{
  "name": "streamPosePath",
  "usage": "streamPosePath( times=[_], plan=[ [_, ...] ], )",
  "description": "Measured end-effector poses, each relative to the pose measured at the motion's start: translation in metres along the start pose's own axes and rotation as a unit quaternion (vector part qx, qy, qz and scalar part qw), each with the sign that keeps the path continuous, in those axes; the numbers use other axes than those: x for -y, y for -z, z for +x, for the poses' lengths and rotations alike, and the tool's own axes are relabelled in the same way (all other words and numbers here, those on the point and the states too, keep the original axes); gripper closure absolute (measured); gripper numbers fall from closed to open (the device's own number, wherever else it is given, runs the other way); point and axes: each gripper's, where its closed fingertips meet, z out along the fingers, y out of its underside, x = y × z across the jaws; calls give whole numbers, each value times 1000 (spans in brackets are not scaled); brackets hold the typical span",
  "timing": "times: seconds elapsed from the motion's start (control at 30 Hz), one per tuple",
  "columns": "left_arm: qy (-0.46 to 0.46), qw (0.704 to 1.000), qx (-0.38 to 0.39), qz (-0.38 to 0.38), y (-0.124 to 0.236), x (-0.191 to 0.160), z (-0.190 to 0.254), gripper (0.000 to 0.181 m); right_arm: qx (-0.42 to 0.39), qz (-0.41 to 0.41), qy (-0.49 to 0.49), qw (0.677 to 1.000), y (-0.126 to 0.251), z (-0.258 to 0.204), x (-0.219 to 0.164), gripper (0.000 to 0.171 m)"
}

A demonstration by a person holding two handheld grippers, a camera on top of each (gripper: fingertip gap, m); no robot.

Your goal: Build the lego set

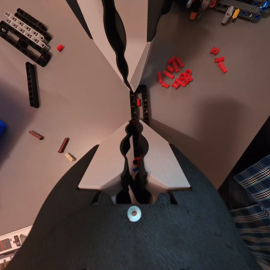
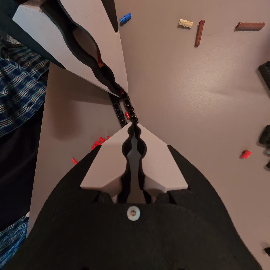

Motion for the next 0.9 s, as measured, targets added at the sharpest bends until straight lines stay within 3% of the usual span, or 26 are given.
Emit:
streamPosePath(
  times=[0.03, 0.3, 0.9],
  plan=[
    [-2, 1000, 2, 0, 0, 0, 0, 176, 2, 3, 0, 1000, 0, 0, 0, 171],
    [-20, 1000, 15, -3, 0, 0, -1, 177, 32, 50, -18, 998, 7, -11, 30, 163],
    [-31, 999, 21, 6, 0, 1, 0, 177, 72, 55, -89, 992, -16, -9, 36, 161]
  ],
)
